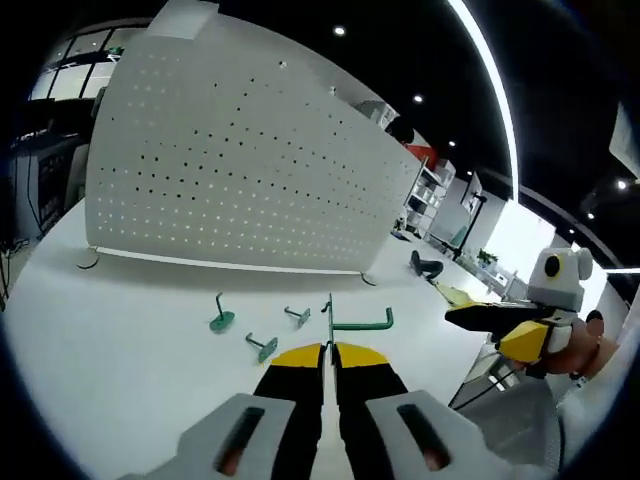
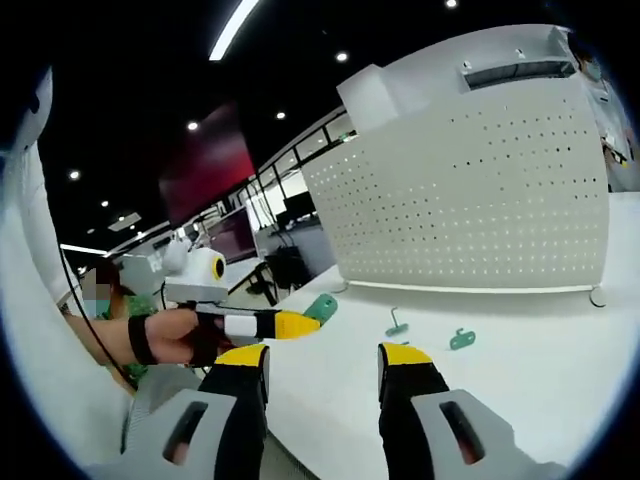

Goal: Insert the hook assembly into the mounting plate slot until the hook locks in place.

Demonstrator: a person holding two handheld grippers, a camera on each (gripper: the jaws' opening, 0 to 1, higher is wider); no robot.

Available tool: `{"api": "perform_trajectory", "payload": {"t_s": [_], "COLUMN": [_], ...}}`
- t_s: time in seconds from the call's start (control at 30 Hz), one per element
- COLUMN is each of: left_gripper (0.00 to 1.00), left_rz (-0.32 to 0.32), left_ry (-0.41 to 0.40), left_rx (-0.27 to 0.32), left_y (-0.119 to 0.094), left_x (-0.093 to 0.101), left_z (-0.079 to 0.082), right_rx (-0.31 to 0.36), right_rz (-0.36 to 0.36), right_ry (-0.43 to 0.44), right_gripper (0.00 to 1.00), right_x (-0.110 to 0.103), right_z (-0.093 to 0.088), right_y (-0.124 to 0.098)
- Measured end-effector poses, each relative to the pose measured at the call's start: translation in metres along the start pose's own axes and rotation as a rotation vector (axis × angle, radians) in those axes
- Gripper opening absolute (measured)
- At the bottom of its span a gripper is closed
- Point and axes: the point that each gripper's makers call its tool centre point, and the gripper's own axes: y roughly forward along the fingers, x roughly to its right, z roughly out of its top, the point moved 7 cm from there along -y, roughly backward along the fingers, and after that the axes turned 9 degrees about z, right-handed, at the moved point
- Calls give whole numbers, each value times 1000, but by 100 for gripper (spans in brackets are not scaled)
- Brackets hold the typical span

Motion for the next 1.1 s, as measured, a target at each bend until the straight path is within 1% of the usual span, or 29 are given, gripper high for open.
{"api": "perform_trajectory", "payload": {"t_s": [0.13,0.17,0.23,0.3,0.33,0.37,0.4,0.43,0.53,0.6,0.73,0.8,0.87,0.93,1.0,1.1], "left_gripper": [3,3,3,3,3,3,3,3,3,3,3,3,3,3,3,3], "left_rz": [-35,-41,-52,-63,-67,-68,-72,-78,-90,-98,-102,-111,-111,-109,-103,-108], "left_ry": [7,13,18,30,34,37,38,43,56,61,86,99,101,130,164,186], "left_rx": [27,31,30,35,37,37,39,43,55,73,81,101,104,110,120,142], "left_y": [-2,-3,-4,-6,-6,-7,-7,-8,-11,-13,-15,-16,-17,-17,-17,-18], "left_x": [10,13,18,23,25,27,29,31,37,40,46,49,51,53,55,58], "left_z": [2,2,2,2,2,2,2,1,2,4,4,5,6,6,7,8], "right_rx": [11,8,11,23,31,59,71,67,67,66,78,77,75,76,92,95], "right_rz": [11,23,36,44,49,68,80,78,72,75,88,97,103,109,114,123], "right_ry": [8,7,-8,-3,2,35,60,70,51,55,73,78,79,98,116,135], "right_gripper": [38,36,33,30,29,27,26,25,23,23,19,18,15,13,12,9], "right_x": [0,-1,-4,-5,-5,-5,-5,-4,-4,-4,-4,-4,-5,-5,-5,-4], "right_z": [2,3,5,6,7,8,9,9,11,12,13,12,12,12,14,14], "right_y": [2,2,4,5,5,7,8,8,8,8,9,10,10,11,11,11]}}
